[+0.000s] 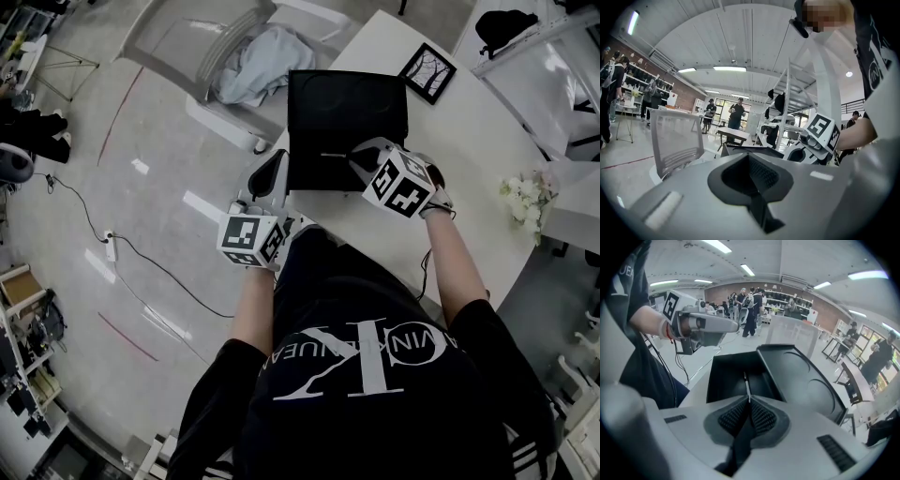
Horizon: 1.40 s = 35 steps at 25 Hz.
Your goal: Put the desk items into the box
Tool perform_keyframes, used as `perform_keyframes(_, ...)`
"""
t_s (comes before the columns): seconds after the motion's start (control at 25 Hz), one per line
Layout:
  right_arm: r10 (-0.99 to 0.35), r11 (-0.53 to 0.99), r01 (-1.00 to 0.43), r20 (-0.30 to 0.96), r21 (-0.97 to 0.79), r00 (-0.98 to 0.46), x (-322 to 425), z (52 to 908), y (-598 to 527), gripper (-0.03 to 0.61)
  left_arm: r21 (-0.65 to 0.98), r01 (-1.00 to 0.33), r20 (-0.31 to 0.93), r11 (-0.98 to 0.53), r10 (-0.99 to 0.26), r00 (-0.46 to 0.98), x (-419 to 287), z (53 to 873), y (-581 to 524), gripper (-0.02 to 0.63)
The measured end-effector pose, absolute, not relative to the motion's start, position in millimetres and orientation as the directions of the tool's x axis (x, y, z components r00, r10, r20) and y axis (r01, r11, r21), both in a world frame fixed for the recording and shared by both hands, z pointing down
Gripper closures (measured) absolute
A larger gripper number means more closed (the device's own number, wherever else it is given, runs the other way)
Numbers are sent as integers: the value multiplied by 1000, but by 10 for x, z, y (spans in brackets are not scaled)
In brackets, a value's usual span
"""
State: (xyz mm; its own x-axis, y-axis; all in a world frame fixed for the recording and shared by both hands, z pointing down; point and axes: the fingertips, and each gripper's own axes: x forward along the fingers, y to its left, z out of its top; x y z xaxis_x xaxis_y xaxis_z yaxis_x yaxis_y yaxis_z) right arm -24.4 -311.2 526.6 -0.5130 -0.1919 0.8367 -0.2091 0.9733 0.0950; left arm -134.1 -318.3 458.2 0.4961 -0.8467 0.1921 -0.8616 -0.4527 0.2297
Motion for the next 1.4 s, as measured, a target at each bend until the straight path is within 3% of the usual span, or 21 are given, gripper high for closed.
perform_keyframes(0.6, -387, 862, -506, 680, 28, -622, 94, 4836, -3120, 565, 213, -854, 163, -475, -844, 511, -1224, 4443, -3054, 604)
perform_keyframes(1.4, -551, 763, -646, 497, -24, -670, 440, 4392, -2950, 565, 197, -882, 114, -429, -883, 455, -1214, 4230, -2769, 604)
